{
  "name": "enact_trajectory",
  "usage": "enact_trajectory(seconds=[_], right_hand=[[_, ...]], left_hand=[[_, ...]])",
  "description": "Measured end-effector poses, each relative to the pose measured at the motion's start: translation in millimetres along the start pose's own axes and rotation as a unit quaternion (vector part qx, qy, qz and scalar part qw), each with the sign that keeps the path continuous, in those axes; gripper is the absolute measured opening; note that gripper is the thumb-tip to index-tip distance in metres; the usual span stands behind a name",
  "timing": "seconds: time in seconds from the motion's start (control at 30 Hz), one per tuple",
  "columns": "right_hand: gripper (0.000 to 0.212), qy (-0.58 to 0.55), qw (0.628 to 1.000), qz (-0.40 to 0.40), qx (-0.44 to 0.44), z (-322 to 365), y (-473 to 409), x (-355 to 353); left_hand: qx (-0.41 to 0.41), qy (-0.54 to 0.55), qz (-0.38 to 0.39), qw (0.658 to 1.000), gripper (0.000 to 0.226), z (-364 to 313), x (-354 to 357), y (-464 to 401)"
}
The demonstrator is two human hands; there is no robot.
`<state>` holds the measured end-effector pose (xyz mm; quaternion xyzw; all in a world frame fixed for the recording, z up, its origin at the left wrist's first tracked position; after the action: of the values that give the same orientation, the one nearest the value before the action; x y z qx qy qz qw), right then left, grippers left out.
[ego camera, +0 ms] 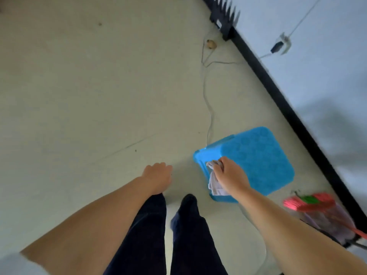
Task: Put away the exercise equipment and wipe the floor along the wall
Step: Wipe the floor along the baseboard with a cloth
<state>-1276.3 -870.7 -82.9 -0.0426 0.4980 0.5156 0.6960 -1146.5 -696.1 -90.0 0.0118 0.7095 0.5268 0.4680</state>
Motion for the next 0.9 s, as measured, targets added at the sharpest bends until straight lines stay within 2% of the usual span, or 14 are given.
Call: enact_trajectory(seconds=[0.1,0.23,0.33,0.53,0.7,0.9], right_hand=[[0.023,0.04,0.996,0.048,-0.058,60.4,2.0,22.7],[0.021,0.087,0.98,0.109,-0.144,151.6,8.3,66.9],[0.017,0.132,0.959,0.143,-0.207,226.2,13.7,108.0],[0.02,0.199,0.91,0.212,-0.296,374.8,23.6,221.5],[0.023,0.216,0.85,0.267,-0.4,522.9,69.0,317.7],[0.022,0.249,0.762,0.312,-0.51,666.1,115.5,401.5]], left_hand=[[-0.092,0.109,-0.018,0.99,0.037,72.6,13.9,45.9],[-0.187,0.213,-0.023,0.959,0.035,158.6,54.5,101.4],[-0.258,0.321,-0.008,0.911,0.034,217.5,99.9,147.2],[-0.346,0.414,-0.005,0.842,0.037,340.2,189.4,235.6],[-0.43,0.459,-0.04,0.776,0.037,463.2,232.4,306.4],[-0.499,0.507,-0.089,0.697,0.036,555.3,265.7,350.1]])
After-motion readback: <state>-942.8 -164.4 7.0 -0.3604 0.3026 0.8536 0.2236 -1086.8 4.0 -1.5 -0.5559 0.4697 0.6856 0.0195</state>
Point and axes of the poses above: each hand's wrist, its own y-axis away from the middle knuckle, its own x-axis out of the palm, z = x × y, the point moved 4 cm from there along -y, towards the middle knuckle, and after that the axes turned 11 degrees about -x, right-handed, at the moved point
